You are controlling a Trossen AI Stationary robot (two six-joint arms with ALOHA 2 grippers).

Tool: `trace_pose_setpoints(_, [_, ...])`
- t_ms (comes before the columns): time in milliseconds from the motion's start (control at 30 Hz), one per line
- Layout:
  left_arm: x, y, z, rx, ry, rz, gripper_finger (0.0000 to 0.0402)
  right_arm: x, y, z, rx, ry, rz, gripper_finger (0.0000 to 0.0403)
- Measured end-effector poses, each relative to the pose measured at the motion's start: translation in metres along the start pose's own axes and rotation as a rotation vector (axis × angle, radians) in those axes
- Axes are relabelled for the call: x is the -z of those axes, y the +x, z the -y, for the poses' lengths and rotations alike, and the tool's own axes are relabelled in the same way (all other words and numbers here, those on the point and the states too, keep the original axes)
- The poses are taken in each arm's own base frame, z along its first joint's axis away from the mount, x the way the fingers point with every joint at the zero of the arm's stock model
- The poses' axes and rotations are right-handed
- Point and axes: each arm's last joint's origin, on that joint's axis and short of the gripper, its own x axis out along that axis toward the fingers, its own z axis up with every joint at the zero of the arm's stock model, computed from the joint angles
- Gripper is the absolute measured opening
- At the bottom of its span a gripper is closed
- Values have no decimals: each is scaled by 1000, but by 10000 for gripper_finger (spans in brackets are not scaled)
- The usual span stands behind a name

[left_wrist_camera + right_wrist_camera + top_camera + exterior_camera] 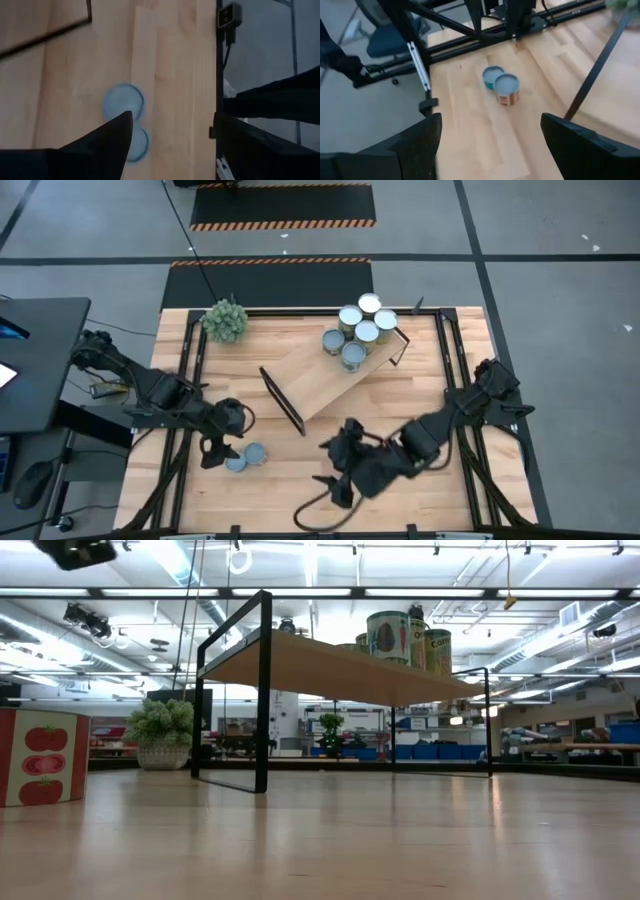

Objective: Pick and place cans onto a shelf
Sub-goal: Put the canned tomatoes on the shelf

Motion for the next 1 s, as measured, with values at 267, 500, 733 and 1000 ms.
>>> trace_pose_setpoints(267, [20, 25, 23, -83, 55, -102, 283, 38, 3, -30, 23, 49, 6, 348])
trace_pose_setpoints(500, [32, 58, 30, -329, 156, -116, 284, 47, 11, -37, 62, 86, 47, 348])
trace_pose_setpoints(733, [40, 95, 25, -420, 127, -224, 316, 42, 19, -31, 84, 76, 61, 348])
trace_pose_setpoints(1000, [54, 122, 10, -390, 70, -262, 358, 35, 23, -28, 75, 56, 84, 348])
